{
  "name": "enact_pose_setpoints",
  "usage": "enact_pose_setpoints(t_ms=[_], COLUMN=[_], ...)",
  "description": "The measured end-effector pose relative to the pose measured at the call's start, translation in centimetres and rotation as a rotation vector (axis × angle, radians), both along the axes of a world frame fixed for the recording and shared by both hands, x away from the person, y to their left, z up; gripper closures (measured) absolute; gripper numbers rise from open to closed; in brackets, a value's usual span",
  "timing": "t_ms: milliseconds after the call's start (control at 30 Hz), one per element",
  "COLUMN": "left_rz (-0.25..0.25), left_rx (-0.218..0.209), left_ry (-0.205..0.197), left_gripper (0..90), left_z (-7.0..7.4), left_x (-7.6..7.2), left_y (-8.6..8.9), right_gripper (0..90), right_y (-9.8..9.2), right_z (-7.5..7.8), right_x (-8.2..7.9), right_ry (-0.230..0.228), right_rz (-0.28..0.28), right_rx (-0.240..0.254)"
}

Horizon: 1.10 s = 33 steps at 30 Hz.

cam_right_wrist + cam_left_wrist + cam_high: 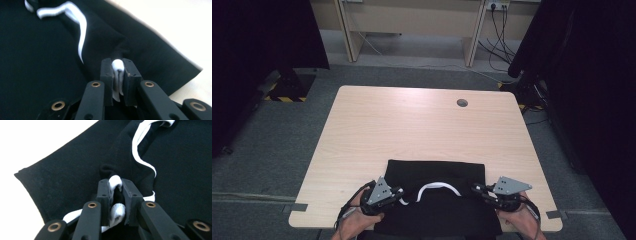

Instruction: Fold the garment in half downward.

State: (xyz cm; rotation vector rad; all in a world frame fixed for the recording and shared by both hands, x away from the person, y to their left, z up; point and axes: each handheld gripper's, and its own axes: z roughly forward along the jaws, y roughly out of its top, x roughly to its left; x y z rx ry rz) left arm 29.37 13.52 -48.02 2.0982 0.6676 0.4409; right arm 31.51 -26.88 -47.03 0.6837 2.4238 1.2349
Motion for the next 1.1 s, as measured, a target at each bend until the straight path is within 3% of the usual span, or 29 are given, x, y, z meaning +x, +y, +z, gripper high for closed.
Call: enact_pose_setpoints(t_ms=[67, 233, 500, 567, 633, 733, 800, 833, 900, 967, 1033, 1100], left_rz=[0.005, 0.032, 0.087, 0.098, 0.120, 0.110, 0.093, 0.091, 0.072, 0.043, 0.017, -0.008], left_rx=[0.028, 0.027, 0.012, 0.018, -0.005, -0.025, -0.022, -0.026, -0.022, -0.022, -0.029, -0.029], left_ry=[0.017, 0.033, 0.044, 0.035, 0.016, 0.007, 0.005, 0.015, 0.032, 0.045, 0.040, 0.006], left_gripper=[76.3, 75.6, 70.5, 62.7, 50.3, 37.2, 32.4, 32.0, 35.4, 52.5, 74.5, 80.5], left_z=[-0.1, -0.1, 0.0, 0.4, 1.0, 1.7, 1.8, 1.7, 1.4, 1.1, 1.4, 2.5], left_x=[0.3, 1.9, 6.7, 7.5, 8.0, 8.0, 8.1, 8.2, 8.6, 8.9, 8.7, 8.0], left_y=[-0.3, -1.1, -2.3, -2.5, -2.6, -3.0, -3.6, -3.9, -4.3, -4.4, -4.4, -4.4], right_gripper=[81.0, 81.1, 78.0, 63.6, 50.3, 43.3, 43.1, 43.6, 51.2, 66.2, 78.8, 83.3], right_y=[0.0, 0.0, -0.7, -1.0, -1.3, -1.6, -1.5, -1.2, -0.4, 0.2, 0.3, 0.1], right_z=[-0.4, -0.2, 0.0, 0.0, 0.2, 1.3, 2.0, 2.2, 2.0, 1.5, 1.4, 2.2], right_x=[-0.1, 0.8, 4.8, 6.1, 6.9, 7.6, 7.9, 8.0, 8.1, 8.1, 8.0, 7.5], right_ry=[0.025, 0.043, 0.047, 0.077, 0.102, 0.098, 0.108, 0.120, 0.142, 0.155, 0.160, 0.125], right_rz=[0.006, -0.015, -0.078, -0.090, -0.111, -0.115, -0.096, -0.086, -0.076, -0.053, -0.040, -0.027], right_rx=[-0.021, -0.058, -0.084, -0.068, -0.060, 0.007, 0.056, 0.057, -0.001, -0.066, -0.058, -0.056])
